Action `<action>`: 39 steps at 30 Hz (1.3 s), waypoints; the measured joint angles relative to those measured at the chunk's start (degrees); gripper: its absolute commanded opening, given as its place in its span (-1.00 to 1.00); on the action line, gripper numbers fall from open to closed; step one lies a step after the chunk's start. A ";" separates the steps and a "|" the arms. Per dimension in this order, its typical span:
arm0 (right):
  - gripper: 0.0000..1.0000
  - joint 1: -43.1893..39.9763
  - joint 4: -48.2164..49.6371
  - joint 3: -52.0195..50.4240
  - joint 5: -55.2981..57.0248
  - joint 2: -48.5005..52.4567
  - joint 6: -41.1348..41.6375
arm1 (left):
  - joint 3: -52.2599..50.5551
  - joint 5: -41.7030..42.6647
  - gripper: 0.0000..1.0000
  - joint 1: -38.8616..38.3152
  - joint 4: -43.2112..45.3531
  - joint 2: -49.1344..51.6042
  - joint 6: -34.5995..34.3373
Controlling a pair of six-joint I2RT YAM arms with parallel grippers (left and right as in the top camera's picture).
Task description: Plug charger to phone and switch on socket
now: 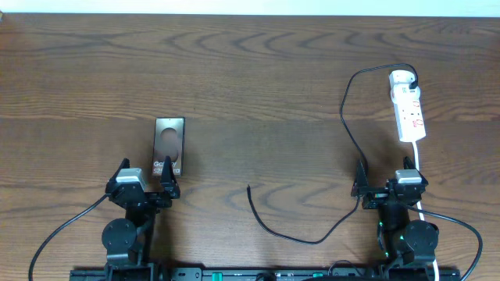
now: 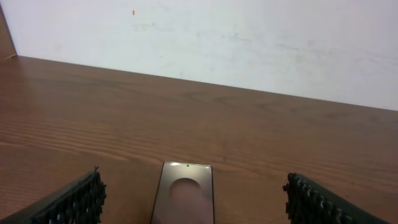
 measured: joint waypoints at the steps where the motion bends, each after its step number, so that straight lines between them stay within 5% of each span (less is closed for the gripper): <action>1: 0.99 0.00 0.00 0.00 0.00 0.00 0.00 | 0.00 0.00 0.81 0.00 0.00 -0.02 0.00; 17: 0.99 0.00 0.00 0.00 0.02 0.00 0.00 | 0.00 0.02 0.81 0.00 0.26 0.00 0.00; 27: 0.99 0.00 0.00 0.00 0.00 0.00 0.00 | 3.34 0.22 0.81 0.00 -2.73 2.10 -5.88; 33: 0.99 0.00 0.04 0.00 0.02 -0.02 -0.02 | 23.61 -0.66 0.80 0.00 -13.44 18.97 -6.29; 39: 0.98 0.00 0.00 0.00 0.00 -0.09 -0.07 | 56.22 -1.53 0.81 0.00 -39.32 48.65 -4.61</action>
